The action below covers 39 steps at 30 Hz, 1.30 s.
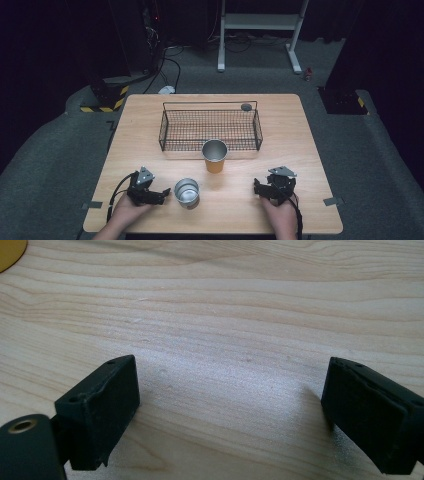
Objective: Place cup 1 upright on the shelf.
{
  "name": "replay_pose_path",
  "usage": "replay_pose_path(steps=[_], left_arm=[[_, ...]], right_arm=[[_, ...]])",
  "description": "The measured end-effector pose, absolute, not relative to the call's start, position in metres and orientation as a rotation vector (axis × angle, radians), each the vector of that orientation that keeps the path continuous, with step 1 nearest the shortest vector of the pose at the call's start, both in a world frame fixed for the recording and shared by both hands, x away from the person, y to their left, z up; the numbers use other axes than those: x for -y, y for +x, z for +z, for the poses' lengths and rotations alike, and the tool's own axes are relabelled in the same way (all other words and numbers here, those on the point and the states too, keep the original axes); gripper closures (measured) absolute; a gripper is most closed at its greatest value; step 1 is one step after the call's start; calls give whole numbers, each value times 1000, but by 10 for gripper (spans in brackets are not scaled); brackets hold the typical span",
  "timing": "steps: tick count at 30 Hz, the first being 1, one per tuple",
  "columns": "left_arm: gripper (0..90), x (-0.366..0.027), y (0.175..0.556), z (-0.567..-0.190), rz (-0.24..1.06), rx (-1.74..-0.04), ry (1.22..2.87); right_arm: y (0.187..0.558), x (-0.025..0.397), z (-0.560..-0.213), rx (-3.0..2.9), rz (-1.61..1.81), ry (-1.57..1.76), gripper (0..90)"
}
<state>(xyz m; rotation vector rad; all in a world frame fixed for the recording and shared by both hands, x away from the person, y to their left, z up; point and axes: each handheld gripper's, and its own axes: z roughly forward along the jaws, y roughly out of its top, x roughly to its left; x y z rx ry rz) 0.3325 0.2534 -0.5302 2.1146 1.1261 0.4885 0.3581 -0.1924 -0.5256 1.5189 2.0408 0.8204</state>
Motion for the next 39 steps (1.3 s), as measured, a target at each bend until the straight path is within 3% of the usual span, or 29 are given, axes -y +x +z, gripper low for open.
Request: replay_pose_path(steps=[31, 39], left_arm=[[42, -255, 331, -530, 490, -1142, 2108], [110, -266, 333, -527, 492, -1165, 2108]], right_arm=[[356, 181, -518, -2079, 822, 1424, 98], [354, 167, -508, -2093, 893, 1368, 95]])
